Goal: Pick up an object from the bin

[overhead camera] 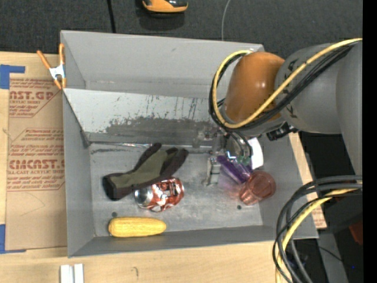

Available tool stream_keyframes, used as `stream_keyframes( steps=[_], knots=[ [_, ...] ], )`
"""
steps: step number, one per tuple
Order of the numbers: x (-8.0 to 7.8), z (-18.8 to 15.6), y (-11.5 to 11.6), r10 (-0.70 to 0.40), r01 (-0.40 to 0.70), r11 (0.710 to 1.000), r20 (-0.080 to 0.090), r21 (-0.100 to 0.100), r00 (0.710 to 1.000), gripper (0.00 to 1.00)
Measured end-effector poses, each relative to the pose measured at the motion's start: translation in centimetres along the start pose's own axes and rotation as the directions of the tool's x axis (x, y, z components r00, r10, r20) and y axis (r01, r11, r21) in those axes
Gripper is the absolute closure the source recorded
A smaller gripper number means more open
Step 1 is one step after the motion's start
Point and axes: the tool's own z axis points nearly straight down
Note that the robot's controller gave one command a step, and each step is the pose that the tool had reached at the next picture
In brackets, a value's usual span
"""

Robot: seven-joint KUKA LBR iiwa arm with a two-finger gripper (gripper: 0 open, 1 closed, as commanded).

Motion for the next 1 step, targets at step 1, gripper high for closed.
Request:
stream_keyframes(
  steps=[1],
  knots=[
    [-0.51, 3.82, 6.29, 0.01, -0.01, 1.0, 0.003, -0.001, 1.0, 0.0]
  ],
)
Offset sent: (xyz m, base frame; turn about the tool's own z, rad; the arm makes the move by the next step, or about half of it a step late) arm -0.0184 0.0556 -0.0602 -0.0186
